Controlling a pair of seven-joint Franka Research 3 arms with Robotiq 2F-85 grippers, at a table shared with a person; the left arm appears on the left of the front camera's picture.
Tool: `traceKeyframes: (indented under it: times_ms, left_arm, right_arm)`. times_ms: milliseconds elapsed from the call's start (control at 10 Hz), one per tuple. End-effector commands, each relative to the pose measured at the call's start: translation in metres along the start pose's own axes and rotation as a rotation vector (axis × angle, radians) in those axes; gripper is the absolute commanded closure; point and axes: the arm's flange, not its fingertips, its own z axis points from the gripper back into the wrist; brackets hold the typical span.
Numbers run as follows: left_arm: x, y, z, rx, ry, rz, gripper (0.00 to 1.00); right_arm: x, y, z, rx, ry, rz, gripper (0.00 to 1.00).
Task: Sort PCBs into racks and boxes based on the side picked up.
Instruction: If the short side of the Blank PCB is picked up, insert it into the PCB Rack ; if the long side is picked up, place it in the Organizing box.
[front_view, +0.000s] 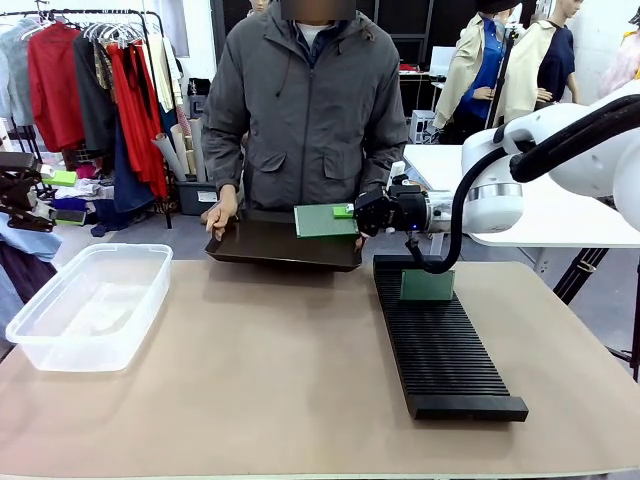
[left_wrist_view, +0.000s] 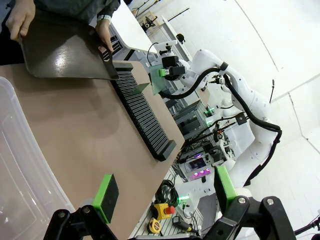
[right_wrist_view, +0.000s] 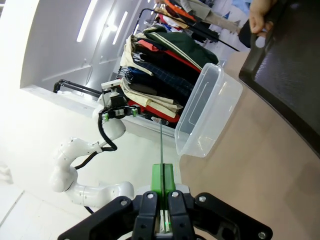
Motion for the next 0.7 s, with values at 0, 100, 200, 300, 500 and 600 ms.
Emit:
traceKeyframes:
  times_ms: [0,100,200,300,500,600]
  left_arm:
    - [0.0,-0.003,0.001,-0.007,-0.004,0.009,0.0]
    - [0.0,-0.003,0.001,-0.007,-0.004,0.009,0.0]
    - [0.0,-0.003,0.001,-0.007,-0.004,0.009,0.0]
    - [0.0,-0.003,0.001,-0.007,-0.004,0.009,0.0]
    - [0.0,-0.003,0.001,-0.007,-0.004,0.009,0.0]
    - [0.0,-0.003,0.001,-0.007,-0.004,0.009,0.0]
  right_arm:
    - [-0.013,0.02,0.014,0.036,-0.024,0.057,1.0]
    - [-0.018,0.027,0.022,0.035,-0.031,0.069,1.0]
    - [-0.023,0.032,0.031,0.025,-0.037,0.072,1.0]
    - [-0.028,0.036,0.039,0.02,-0.045,0.079,1.0]
    - [-0.044,0.049,0.056,0.028,-0.076,0.117,1.0]
    - [-0.053,0.054,0.065,0.031,-0.089,0.135,1.0]
